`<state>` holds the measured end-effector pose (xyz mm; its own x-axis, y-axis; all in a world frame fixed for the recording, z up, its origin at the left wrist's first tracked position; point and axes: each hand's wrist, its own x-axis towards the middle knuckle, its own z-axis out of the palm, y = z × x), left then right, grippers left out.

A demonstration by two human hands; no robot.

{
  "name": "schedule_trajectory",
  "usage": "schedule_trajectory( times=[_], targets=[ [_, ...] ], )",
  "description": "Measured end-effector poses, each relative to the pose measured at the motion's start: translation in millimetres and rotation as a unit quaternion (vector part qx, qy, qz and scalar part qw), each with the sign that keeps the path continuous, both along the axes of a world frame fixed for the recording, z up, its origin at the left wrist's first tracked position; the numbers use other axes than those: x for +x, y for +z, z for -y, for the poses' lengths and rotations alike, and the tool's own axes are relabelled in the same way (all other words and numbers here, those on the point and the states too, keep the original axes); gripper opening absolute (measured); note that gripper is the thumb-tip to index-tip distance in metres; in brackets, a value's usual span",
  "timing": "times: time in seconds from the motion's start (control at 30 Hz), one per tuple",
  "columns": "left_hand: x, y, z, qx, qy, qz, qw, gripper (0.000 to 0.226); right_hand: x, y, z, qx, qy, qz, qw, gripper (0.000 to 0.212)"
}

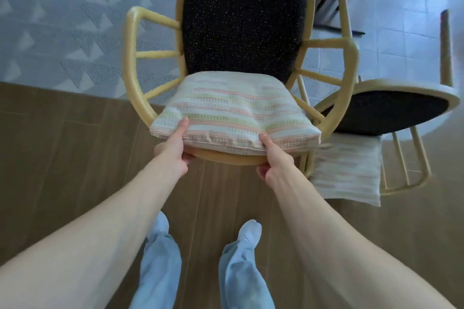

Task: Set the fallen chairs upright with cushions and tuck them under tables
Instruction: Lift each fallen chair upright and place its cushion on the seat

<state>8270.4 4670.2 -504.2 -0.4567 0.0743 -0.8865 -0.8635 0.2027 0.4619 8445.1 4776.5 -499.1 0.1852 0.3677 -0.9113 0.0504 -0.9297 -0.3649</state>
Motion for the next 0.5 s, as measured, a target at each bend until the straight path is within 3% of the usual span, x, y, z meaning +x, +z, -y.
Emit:
schedule_trajectory(
  times=[0.17,0.3,0.5],
  targets=[
    [-41.7,30.5,-70.7,0.008,-0.066,-0.047,0.997,0.065,-35.3,22.3,-62.3,0.077,0.007,0.014,0.997,0.058],
    [-60.6,34.3,-118.8,-0.008,-0.070,-0.106,0.992,0.056,-63.5,22.0,-99.7,0.149,0.000,0.069,0.986,0.084],
    [-78.7,25.9,-178.5,-0.016,0.013,-0.196,0.980,0.049,-101.6,21.7,-140.3,0.221,-0.007,0.131,0.966,0.069]
  ],
)
